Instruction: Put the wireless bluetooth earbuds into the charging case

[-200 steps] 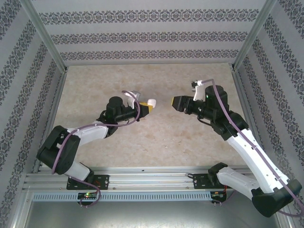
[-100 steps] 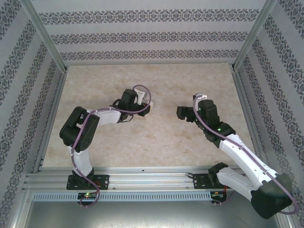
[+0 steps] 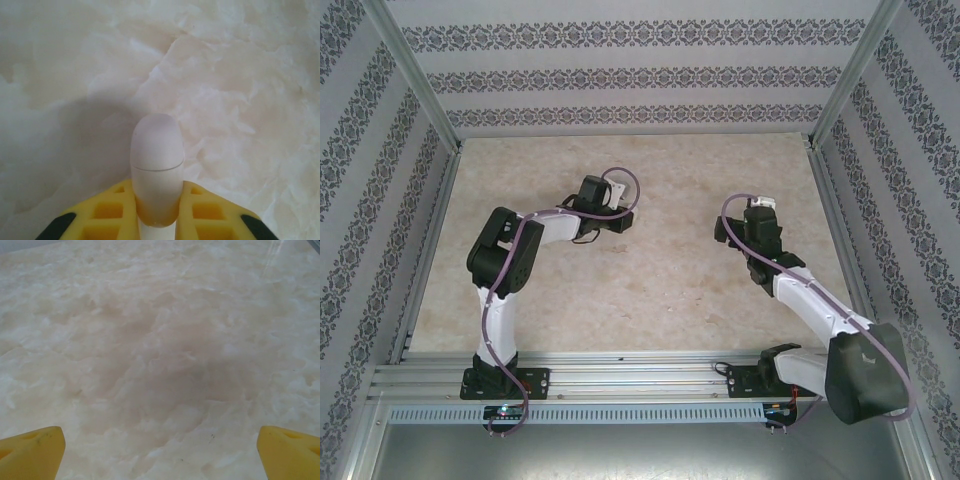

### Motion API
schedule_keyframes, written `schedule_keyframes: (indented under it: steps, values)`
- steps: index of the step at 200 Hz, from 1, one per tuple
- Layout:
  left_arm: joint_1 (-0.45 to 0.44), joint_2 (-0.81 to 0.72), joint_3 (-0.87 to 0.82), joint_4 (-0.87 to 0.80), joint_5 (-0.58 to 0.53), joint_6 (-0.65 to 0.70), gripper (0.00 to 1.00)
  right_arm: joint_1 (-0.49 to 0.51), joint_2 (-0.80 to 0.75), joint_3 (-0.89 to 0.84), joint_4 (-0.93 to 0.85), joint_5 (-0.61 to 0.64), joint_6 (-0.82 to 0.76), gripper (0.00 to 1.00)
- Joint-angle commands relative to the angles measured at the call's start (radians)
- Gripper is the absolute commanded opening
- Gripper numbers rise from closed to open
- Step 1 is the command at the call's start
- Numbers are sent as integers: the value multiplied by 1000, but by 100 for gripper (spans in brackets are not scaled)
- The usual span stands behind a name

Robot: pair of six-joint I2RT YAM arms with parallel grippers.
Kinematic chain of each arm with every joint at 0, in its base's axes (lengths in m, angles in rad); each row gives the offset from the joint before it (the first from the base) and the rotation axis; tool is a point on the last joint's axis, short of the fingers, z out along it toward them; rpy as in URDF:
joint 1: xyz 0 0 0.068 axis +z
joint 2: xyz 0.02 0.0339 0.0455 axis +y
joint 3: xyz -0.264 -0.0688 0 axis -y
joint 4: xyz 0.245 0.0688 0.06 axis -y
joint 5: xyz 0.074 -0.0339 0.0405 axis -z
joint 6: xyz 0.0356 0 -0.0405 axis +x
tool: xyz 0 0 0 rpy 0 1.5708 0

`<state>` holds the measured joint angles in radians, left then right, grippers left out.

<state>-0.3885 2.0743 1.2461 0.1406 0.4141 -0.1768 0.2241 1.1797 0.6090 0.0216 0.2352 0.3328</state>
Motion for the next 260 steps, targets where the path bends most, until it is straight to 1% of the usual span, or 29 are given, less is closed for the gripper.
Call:
schedule_keyframes:
  steps: [1,21,46,64,87,102,131,159,190,195,206,222,240,244,247,249,260]
  values:
    - [5,24,29,-59,15,45,24,-12,18,44,53,2,-21,98]
    - [6,22,61,-89,12,54,33,-16,13,35,52,15,-23,98]
    - [7,8,96,-125,10,83,43,-28,-36,11,31,38,-23,98]
    - [8,-7,123,-150,18,101,51,-38,-83,-13,-13,87,13,98]
    - [12,-37,156,-177,16,129,54,-45,-149,-52,-60,138,58,98]
    - [17,-64,183,-206,9,150,56,-46,-198,-83,-58,153,55,98]
    - [26,-128,227,-268,-27,201,59,-52,-293,-134,-38,160,-12,98]
    - [40,-215,224,-290,-64,233,63,-69,-314,-146,-39,165,-116,98]
    - [71,-335,171,-287,-128,253,74,-120,-314,-161,5,114,-169,98]
    - [80,-355,158,-286,-140,257,77,-131,-312,-168,18,103,-172,98]
    - [100,-402,123,-281,-167,264,81,-157,-303,-185,55,73,-172,98]
    - [137,-472,60,-273,-177,271,82,-194,-282,-211,111,30,-166,98]
    - [182,-557,-41,-227,-191,266,84,-229,-243,-250,206,-15,-153,98]
    - [190,-577,-63,-213,-202,266,88,-233,-235,-258,227,-21,-153,98]
    - [197,-591,-87,-200,-208,267,96,-235,-227,-259,240,-27,-155,98]
    - [199,-602,-102,-191,-215,268,99,-237,-223,-259,252,-28,-155,98]
    - [222,-655,-190,-135,-251,277,100,-241,-198,-301,316,-37,-161,98]
